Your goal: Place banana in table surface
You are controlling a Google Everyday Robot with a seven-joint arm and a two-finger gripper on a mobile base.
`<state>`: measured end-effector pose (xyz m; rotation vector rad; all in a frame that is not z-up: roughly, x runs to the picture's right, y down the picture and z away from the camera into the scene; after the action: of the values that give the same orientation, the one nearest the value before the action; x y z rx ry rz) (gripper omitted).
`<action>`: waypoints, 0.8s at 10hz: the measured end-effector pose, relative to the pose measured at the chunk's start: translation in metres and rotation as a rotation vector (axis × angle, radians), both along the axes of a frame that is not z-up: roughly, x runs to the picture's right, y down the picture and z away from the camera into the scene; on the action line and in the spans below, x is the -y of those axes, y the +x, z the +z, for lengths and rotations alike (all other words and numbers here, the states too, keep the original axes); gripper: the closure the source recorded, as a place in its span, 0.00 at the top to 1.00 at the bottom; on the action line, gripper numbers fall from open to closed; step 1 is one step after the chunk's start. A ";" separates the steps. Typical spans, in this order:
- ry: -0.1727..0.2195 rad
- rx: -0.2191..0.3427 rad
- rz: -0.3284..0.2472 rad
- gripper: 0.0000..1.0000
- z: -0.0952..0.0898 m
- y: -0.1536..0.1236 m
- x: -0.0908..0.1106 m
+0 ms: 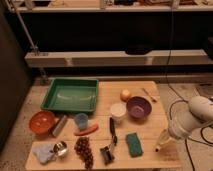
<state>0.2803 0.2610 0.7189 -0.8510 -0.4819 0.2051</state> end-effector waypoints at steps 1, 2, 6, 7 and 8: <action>0.025 0.026 -0.017 0.43 0.000 -0.003 -0.001; 0.039 0.043 -0.027 0.51 0.000 -0.003 -0.004; 0.043 0.050 -0.032 0.54 0.001 -0.005 -0.003; 0.043 0.048 -0.030 0.54 0.001 -0.004 -0.004; 0.043 0.048 -0.030 0.54 0.000 -0.004 -0.004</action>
<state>0.2761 0.2647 0.7194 -0.8220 -0.5166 0.1463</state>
